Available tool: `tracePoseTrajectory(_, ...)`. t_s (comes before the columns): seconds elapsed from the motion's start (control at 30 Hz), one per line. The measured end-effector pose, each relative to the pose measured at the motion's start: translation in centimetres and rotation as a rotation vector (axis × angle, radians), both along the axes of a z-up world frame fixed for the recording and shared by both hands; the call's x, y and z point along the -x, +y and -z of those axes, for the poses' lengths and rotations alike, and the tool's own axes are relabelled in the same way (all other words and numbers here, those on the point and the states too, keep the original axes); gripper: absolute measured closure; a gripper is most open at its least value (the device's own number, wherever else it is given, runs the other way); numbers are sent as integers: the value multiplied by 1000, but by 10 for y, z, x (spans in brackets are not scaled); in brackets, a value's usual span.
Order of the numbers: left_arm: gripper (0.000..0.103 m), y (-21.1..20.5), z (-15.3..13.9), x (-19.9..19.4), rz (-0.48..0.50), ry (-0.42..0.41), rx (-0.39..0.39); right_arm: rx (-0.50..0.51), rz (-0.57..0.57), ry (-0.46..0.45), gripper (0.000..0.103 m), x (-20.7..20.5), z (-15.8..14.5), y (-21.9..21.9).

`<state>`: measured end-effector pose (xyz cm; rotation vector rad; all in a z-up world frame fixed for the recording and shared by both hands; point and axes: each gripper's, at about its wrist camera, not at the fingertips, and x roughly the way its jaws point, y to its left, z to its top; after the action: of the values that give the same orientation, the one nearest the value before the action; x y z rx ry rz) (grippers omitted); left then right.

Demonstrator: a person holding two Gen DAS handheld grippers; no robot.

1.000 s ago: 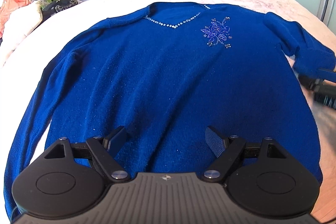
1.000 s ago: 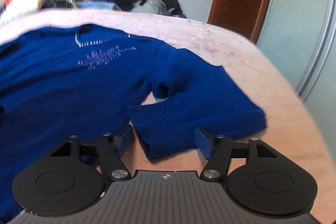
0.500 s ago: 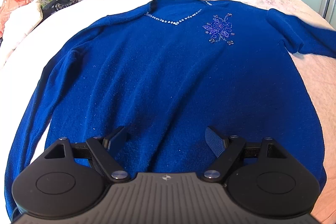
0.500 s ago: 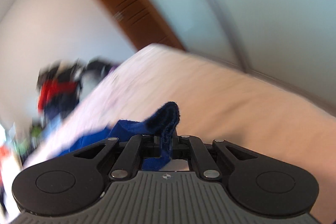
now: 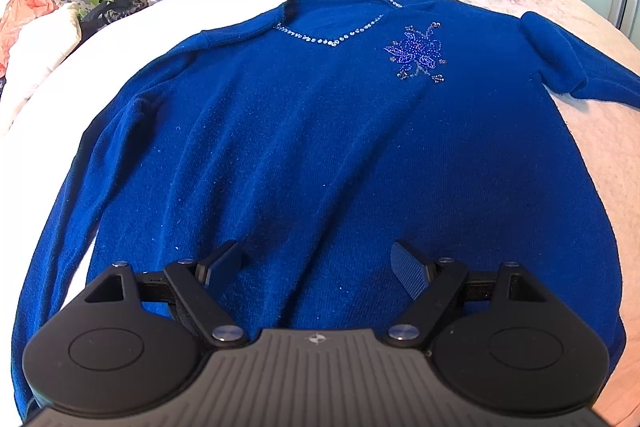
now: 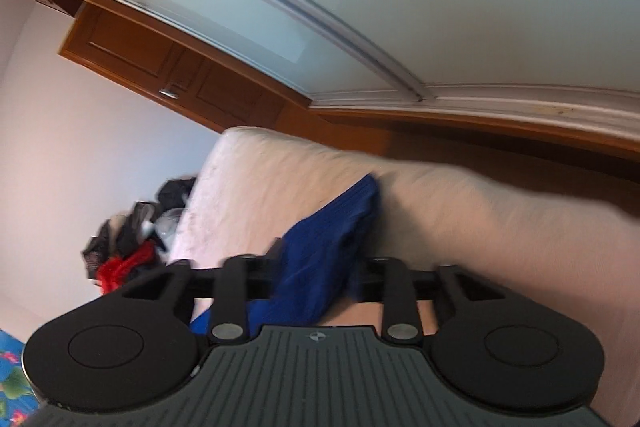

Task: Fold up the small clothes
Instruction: 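Carry the held sleeve across the sweater body with the right gripper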

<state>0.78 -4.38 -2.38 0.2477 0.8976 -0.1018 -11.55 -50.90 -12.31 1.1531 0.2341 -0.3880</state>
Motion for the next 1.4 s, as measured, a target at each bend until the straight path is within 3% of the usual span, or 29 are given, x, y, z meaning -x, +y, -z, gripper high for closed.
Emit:
tracePoseTrajectory(0.23, 21, -1, 0, 1, 4, -2, -1, 55, 110, -4, 55, -31, 5, 13)
tracePoseTrajectory(0.33, 21, 0, -1, 1, 1, 0, 3, 102, 129, 58, 72, -45, 5, 13)
tracePoseTrajectory(0.4, 21, 0, -1, 1, 2, -2, -1, 120, 140, 96, 90, -49, 6, 12)
tracePoseTrajectory(0.47, 21, 0, -2, 0, 4, -5, -5, 110, 138, 91, 96, -48, 6, 9)
tracePoseTrajectory(0.6, 21, 2, -4, -2, -4, -12, -9, 185, 121, 103, 95, -43, -14, 4)
tracePoseTrajectory(0.77, 21, 5, -5, -4, -18, -11, -5, 368, 147, 126, 95, -33, -52, 0)
tracePoseTrajectory(1.0, 21, 8, -5, -5, -20, -12, -15, 522, 138, 285, 95, -45, -59, -15)
tracePoseTrajectory(1.23, 21, 13, -3, -8, -41, -4, -8, 713, 181, 299, 95, -45, -109, -23)
tracePoseTrajectory(1.4, 21, 13, -4, -8, -27, -12, -17, 773, 100, 316, 95, -65, -105, 2)
